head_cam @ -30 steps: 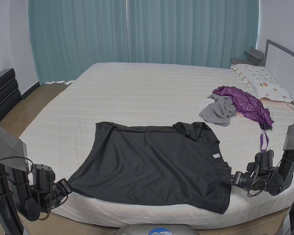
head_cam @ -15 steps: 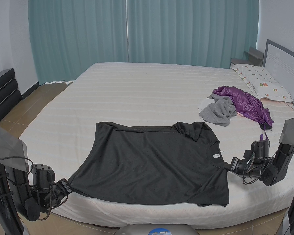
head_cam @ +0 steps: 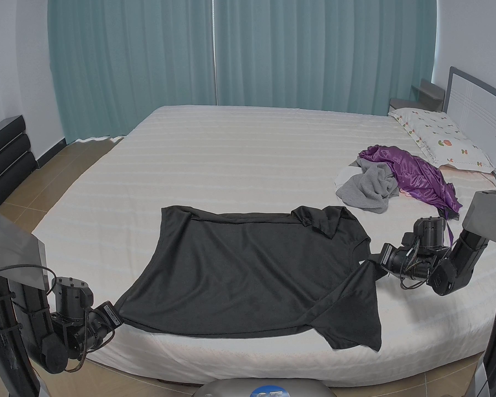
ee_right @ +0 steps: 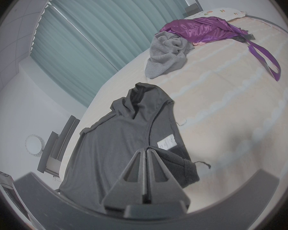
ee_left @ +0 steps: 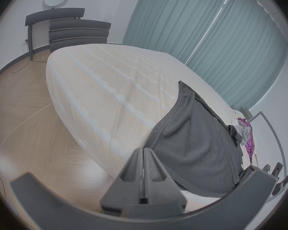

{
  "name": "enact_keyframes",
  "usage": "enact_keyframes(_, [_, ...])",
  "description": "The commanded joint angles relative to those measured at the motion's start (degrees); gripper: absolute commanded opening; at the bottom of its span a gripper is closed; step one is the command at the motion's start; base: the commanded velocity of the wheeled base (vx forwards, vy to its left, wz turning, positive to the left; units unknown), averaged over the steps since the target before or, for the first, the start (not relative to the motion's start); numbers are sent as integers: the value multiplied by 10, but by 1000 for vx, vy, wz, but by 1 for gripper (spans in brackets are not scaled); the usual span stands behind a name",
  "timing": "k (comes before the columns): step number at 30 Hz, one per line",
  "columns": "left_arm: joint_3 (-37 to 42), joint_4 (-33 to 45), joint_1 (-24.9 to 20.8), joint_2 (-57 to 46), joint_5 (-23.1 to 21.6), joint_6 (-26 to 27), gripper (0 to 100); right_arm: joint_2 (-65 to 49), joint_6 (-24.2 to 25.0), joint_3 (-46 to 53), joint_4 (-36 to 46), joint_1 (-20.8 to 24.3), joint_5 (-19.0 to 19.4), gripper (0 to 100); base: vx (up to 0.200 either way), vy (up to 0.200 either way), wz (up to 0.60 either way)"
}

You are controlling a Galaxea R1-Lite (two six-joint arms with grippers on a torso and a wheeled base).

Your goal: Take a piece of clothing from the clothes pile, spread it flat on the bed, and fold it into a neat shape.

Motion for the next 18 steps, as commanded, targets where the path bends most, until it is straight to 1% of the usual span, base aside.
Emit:
enact_keyframes(1, [5, 0, 0, 4, 0, -1, 0, 27, 0, -26, -4, 2, 0, 0, 0, 0, 0])
enact_keyframes(3, [5, 0, 0, 4, 0, -1, 0, 27, 0, -26, -4, 2, 0, 0, 0, 0, 0])
enact_keyframes(4, [6, 0, 0, 4, 0, -1, 0, 34, 0, -43, -4, 2, 0, 0, 0, 0, 0])
enact_keyframes(8, [5, 0, 0, 3, 0, -1, 0, 36, -1, -41, -4, 7, 0, 0, 0, 0, 0])
enact_keyframes(9, [5, 0, 0, 3, 0, -1, 0, 35, -1, -40, -4, 9, 0, 100, 0, 0, 0])
enact_keyframes(12, [5, 0, 0, 4, 0, -1, 0, 26, 0, -33, -7, 7, 1, 100, 0, 0, 0])
enact_keyframes(18, [5, 0, 0, 4, 0, -1, 0, -25, 0, 15, -10, -7, 4, 100, 0, 0, 0])
